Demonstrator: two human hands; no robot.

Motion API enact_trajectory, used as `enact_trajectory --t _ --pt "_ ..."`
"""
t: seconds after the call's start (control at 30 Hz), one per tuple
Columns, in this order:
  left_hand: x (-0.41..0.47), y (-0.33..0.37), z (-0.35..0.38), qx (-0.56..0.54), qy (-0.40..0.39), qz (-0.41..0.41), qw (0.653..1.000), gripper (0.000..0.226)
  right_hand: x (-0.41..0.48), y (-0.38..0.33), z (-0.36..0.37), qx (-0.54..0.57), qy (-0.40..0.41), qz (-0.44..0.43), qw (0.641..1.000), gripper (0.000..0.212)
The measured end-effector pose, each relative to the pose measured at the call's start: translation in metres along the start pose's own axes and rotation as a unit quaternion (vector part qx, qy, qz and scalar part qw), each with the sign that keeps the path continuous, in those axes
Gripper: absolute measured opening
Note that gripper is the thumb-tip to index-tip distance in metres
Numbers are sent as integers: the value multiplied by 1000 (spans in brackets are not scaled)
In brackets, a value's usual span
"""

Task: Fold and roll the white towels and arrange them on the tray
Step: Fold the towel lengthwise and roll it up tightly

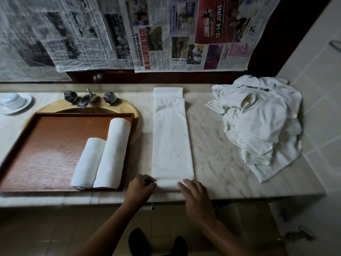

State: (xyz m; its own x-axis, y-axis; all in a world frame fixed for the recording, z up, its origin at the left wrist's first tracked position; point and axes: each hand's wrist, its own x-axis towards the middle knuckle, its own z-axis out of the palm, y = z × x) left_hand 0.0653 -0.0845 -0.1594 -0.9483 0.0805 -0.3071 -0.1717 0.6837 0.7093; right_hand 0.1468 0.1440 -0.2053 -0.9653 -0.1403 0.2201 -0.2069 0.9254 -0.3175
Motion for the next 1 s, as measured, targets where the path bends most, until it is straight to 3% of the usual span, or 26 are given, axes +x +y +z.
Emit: enact_trajectory --t 0.07,0.13,0.27,0.63,0.77,1.0 --pt "-6 -10 10 78 60 65 993 18 -1 2 1 -19 -29 -5 999 61" --pt "-15 -22 24 206 104 166 959 33 0 4 2 -30 -54 -16 998 66" --pt "-25 -25 46 319 80 312 891 56 2 10 8 -39 -80 -31 996 72" --pt "4 -30 35 385 -30 280 879 122 31 23 3 -61 -132 -52 988 68" --pt "6 -34 21 359 -66 300 882 120 30 31 -6 -46 -127 -72 988 69" --pt "-8 -36 15 334 -49 351 874 88 11 36 -15 14 -106 -82 991 68"
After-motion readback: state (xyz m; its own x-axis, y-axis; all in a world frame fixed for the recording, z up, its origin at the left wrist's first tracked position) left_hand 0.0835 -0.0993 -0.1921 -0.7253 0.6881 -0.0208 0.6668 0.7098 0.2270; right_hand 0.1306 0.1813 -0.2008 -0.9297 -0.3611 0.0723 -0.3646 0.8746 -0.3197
